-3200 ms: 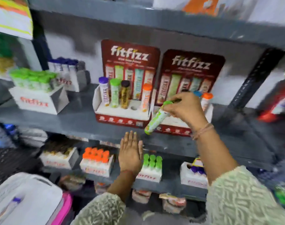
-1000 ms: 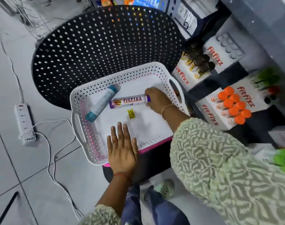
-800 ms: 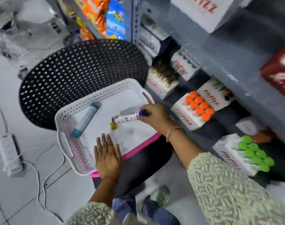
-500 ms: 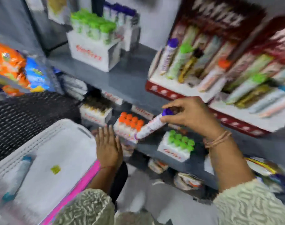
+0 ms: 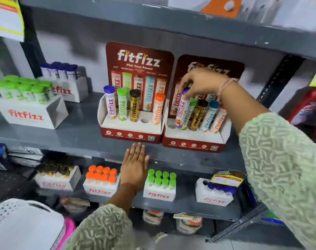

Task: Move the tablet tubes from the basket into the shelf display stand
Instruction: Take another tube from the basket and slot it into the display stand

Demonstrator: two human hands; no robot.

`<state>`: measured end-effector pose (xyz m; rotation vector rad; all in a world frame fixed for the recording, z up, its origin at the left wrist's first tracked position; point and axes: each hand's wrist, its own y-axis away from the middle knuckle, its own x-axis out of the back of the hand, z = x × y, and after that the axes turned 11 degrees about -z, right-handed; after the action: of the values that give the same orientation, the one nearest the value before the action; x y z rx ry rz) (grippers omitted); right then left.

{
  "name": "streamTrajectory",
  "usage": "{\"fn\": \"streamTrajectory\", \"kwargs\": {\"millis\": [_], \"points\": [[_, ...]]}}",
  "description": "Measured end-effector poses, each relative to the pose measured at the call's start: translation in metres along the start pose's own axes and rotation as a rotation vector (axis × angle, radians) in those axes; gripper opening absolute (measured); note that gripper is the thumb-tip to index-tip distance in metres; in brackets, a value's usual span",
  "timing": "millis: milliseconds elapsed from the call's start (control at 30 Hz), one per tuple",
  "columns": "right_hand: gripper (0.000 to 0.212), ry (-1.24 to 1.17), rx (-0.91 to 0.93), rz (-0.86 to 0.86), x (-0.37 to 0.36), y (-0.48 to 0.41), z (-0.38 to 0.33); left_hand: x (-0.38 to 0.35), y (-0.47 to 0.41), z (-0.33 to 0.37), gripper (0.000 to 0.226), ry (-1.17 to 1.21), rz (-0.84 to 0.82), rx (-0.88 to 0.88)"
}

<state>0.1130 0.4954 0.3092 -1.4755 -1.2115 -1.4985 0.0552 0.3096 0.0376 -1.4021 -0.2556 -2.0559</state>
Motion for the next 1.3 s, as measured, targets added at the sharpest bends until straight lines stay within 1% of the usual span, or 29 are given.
{"fn": "streamTrajectory", "kwargs": {"millis": [67, 133, 200, 267, 367, 533, 767, 1000, 1067, 1167, 1233, 1300], "points": [[0.022, -0.029, -0.012, -0.016, -0.008, -0.01, 0.008, -0.003, -0.001, -0.004, 0.073, 0.001, -0.041, 0.025], [0.027, -0.027, -0.019, 0.006, -0.017, -0.017, 0.014, -0.005, -0.002, -0.007, 0.072, -0.007, -0.061, 0.03], [0.035, -0.045, -0.034, 0.032, -0.022, -0.02, 0.016, -0.008, -0.003, -0.008, 0.073, -0.015, -0.041, 0.025], [0.037, -0.084, -0.043, 0.04, -0.023, -0.021, 0.017, -0.01, -0.003, -0.007, 0.07, -0.005, -0.034, 0.036], [0.037, -0.119, -0.03, 0.069, -0.024, -0.023, 0.019, -0.01, -0.003, -0.006, 0.074, -0.003, -0.019, 0.044], [0.039, -0.111, -0.026, 0.111, -0.03, -0.029, 0.017, -0.01, -0.002, -0.007, 0.076, -0.025, -0.025, 0.043], [0.041, -0.131, -0.022, 0.091, -0.03, -0.025, 0.01, -0.006, -0.002, -0.009, 0.079, -0.039, -0.059, 0.034], [0.039, -0.166, -0.017, 0.118, -0.044, -0.014, 0.013, -0.003, -0.001, -0.013, 0.079, -0.029, -0.072, -0.006], [0.038, -0.179, -0.051, 0.137, -0.046, -0.014, 0.019, -0.004, -0.002, -0.012, 0.075, -0.031, -0.065, -0.007], [0.036, -0.192, -0.083, 0.14, -0.049, -0.016, 0.023, -0.004, -0.002, -0.011, 0.062, -0.025, -0.072, 0.018], [0.037, -0.149, -0.095, 0.12, -0.056, -0.019, 0.023, -0.003, -0.001, -0.01, 0.061, -0.035, -0.087, 0.019], [0.036, -0.146, -0.114, 0.125, -0.062, -0.023, 0.021, -0.001, -0.003, -0.011, 0.054, -0.039, -0.111, 0.015]]}}
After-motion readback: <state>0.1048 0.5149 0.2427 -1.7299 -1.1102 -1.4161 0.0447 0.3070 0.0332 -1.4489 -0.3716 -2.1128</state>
